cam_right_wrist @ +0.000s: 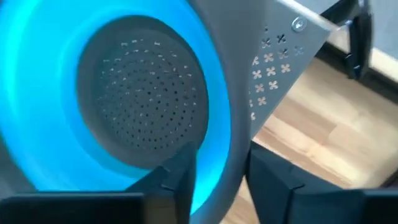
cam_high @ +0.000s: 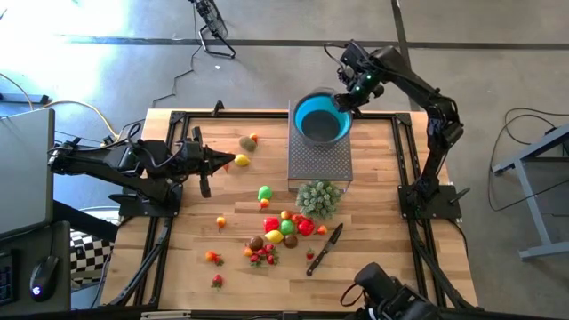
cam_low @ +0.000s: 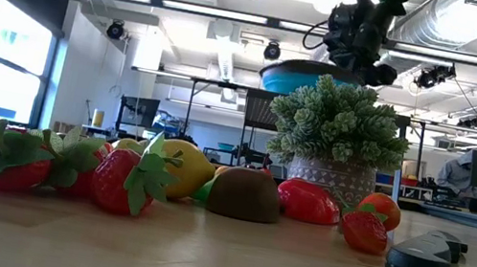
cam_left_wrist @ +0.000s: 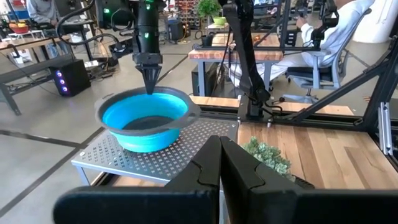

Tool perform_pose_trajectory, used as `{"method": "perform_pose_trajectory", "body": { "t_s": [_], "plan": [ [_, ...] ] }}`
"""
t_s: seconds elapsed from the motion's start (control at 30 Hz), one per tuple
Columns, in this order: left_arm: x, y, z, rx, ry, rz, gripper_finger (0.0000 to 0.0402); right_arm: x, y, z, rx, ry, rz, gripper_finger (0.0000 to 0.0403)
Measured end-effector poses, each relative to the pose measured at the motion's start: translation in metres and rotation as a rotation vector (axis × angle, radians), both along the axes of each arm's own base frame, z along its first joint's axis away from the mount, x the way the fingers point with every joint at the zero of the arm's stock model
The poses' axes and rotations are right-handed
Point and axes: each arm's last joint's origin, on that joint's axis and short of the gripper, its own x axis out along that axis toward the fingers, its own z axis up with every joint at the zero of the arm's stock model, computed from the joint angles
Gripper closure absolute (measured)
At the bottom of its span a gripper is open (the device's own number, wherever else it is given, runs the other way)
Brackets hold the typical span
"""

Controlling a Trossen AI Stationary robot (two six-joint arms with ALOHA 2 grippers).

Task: Pick & Place Fruit
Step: Put the blue strainer bowl on the shelf

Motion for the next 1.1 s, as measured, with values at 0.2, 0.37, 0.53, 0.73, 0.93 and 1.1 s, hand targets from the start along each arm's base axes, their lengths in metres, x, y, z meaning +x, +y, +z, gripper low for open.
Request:
{"method": "perform_pose_trajectory", "body": {
  "t_s": [0.2,0.37,0.53,0.73,0.93,1.1],
  "plan": [
    [0.000,0.000,0.000,0.000,0.002,0.000,0.0402,-0.002,0.001,0.006,-0.030,-0.024,-0.002,0.0234],
    [0.000,0.000,0.000,0.000,0.003,0.000,0.0402,-0.010,0.003,0.020,-0.079,-0.058,-0.001,0.0244],
    [0.000,0.000,0.000,0.000,0.003,0.000,0.0402,-0.020,0.013,0.042,-0.155,-0.119,0.015,0.0258],
    [0.000,0.000,0.000,0.000,0.003,0.000,0.0402,-0.029,0.039,0.068,-0.227,-0.212,0.190,0.0291],
    [0.000,0.000,0.000,0.000,0.003,0.000,0.0402,-0.031,0.063,0.080,-0.273,-0.218,0.311,0.0353],
    [0.000,0.000,0.000,0.000,0.003,0.000,0.0402,-0.028,0.079,0.085,-0.291,-0.228,0.393,0.0395]
  ]
}}
